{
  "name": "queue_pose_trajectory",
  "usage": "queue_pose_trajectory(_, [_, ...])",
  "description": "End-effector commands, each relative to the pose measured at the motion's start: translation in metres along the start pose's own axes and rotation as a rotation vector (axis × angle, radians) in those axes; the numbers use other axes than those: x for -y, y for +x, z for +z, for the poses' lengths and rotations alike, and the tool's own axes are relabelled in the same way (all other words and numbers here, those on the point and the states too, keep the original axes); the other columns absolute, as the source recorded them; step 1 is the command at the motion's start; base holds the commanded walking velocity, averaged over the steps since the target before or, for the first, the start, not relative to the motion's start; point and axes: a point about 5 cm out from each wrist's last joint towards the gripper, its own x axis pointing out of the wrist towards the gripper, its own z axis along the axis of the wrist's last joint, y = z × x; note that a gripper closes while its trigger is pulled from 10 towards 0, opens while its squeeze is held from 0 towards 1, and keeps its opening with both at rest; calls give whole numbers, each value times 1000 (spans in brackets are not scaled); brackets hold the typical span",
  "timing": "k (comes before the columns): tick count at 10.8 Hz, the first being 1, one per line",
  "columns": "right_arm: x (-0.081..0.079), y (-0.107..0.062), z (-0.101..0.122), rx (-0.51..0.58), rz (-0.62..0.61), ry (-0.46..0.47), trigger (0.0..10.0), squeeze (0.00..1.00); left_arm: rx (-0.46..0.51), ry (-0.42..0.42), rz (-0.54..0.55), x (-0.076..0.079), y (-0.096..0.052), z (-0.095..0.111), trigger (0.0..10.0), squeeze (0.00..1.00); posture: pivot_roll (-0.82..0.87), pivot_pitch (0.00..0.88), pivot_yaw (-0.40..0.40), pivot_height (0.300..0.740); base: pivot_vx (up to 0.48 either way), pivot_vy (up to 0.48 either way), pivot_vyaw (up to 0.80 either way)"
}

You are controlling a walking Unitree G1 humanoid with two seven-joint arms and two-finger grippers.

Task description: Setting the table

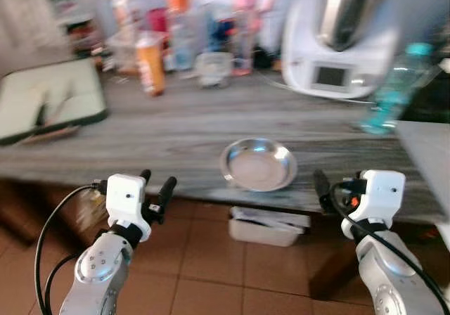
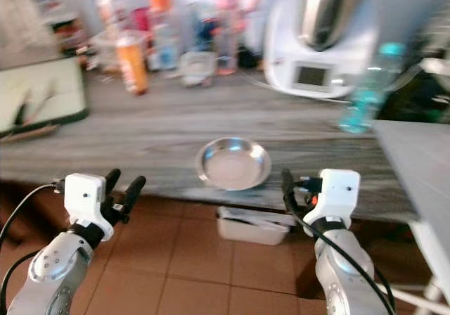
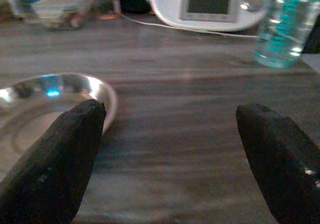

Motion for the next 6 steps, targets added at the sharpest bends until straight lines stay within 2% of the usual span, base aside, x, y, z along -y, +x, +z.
queue_pose_trajectory(1, [-1, 0, 2, 5, -1, 6, 10000, 0, -15, 0, -9, 2, 2, -1, 10000, 0, 41, 5, -7, 740, 0, 0, -450])
queue_pose_trajectory(2, [-1, 0, 2, 1, 0, 9, 10000, 0, -14, 22, -10, 3, 1, -1, 10000, 0, 42, 9, -7, 740, 0, 0, -425])
queue_pose_trajectory(6, [0, 3, 4, 9, 0, 6, 10000, 0, -31, 21, -11, 5, 1, -3, 10000, 0, 37, 14, -2, 740, 0, 0, 0])
